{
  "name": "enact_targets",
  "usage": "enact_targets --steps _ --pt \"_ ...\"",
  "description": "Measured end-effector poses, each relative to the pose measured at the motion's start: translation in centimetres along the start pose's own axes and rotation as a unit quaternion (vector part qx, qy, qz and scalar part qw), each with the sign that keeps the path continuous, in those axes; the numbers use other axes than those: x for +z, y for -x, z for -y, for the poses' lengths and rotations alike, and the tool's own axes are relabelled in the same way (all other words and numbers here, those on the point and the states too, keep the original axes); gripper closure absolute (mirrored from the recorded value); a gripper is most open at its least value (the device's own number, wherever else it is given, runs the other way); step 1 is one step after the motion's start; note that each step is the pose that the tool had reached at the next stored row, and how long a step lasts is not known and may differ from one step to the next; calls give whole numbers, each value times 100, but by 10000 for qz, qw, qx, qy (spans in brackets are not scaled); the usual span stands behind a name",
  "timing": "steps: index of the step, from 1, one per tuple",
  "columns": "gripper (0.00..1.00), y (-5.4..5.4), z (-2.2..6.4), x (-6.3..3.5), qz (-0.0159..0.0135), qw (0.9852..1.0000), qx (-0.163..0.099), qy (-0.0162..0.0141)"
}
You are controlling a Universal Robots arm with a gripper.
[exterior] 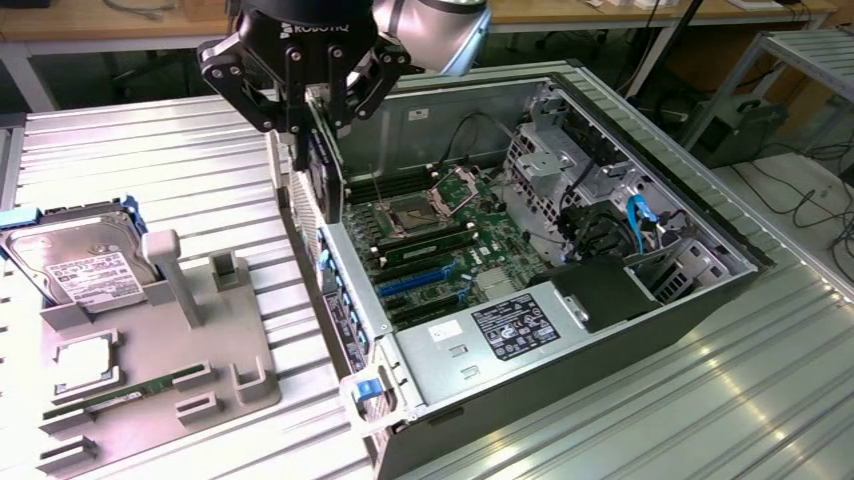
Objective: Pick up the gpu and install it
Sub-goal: 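Pick up the gpu and move the gpu toward the slot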
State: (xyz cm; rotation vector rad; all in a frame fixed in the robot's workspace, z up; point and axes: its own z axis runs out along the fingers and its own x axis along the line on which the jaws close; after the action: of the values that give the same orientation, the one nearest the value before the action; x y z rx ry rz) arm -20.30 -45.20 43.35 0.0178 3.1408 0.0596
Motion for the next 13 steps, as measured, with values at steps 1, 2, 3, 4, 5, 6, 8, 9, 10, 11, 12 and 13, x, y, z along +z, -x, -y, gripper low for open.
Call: enact_targets --steps 1,2,3,4,5,6,8,9,10,11,12,13 --pt "72 12 0 0 0 10000 0 0" --pt "72 23 0 0 0 10000 0 0" --pt "72 35 -1 -1 0 10000 0 0" --pt "72 48 -1 0 0 10000 0 0" --pt "72 61 -1 0 0 10000 0 0" --pt "72 75 -1 0 0 10000 0 0" --pt "72 104 -1 0 0 10000 0 0" --pt "72 121 -2 0 0 10000 0 0" --pt "72 135 -2 0 0 10000 0 0" --pt "72 153 -2 0 0 10000 0 0" --pt "72 170 -2 0 0 10000 0 0" --pt "72 188 -2 0 0 10000 0 0"
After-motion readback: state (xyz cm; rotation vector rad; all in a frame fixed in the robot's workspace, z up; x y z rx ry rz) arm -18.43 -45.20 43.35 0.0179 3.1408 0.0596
